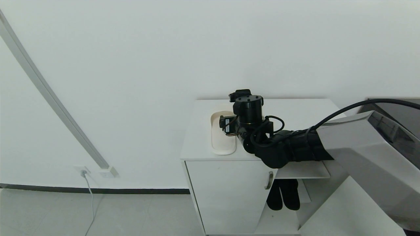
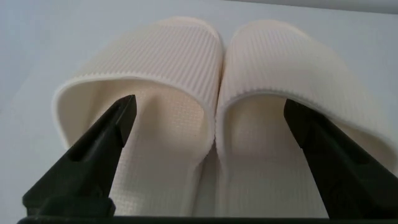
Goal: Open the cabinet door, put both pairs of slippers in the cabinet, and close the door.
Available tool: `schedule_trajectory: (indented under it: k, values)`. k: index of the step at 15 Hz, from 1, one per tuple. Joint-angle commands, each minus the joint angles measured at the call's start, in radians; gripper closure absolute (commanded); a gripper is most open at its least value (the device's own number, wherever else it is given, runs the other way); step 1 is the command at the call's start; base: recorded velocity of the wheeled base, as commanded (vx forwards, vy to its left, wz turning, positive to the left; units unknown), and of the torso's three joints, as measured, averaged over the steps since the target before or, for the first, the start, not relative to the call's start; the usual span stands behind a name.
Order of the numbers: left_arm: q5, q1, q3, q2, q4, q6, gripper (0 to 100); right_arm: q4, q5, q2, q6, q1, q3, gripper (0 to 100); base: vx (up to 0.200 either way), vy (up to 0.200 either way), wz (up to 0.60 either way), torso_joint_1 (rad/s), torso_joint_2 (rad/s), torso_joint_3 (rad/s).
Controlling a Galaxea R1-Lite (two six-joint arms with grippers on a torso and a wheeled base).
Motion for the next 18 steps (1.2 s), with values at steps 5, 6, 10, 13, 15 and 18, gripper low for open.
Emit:
schedule_trajectory:
  k: [5,6,10,13,15,18]
  values:
    - [0.0,0.0,0.0,0.001,0.0,0.0,100,0.0,0.0,0.036,-0.017,-0.001,-0.043,100,0.0,0.0,0.0,0.0,0.0,0.0]
    - [0.0,0.0,0.0,0.001,0.0,0.0,100,0.0,0.0,0.037,-0.018,-0.001,-0.043,100,0.0,0.0,0.0,0.0,0.0,0.0]
    - [0.0,0.0,0.0,0.001,0.0,0.0,100,-0.003,0.0,0.034,-0.017,-0.001,-0.041,100,0.0,0.0,0.0,0.0,0.0,0.0]
    - [0.0,0.0,0.0,0.001,0.0,0.0,100,-0.006,-0.002,-0.007,-0.015,0.004,-0.02,100,0.0,0.0,0.0,0.0,0.0,0.0]
    - [0.0,0.0,0.0,0.001,0.0,0.0,100,-0.012,0.0,-0.09,-0.012,0.016,0.081,100,0.0,0.0,0.0,0.0,0.0,0.0]
    - [0.0,0.0,0.0,0.001,0.0,0.0,100,-0.139,0.058,-0.262,-0.012,0.042,0.368,100,0.0,0.0,0.0,0.0,0.0,0.0]
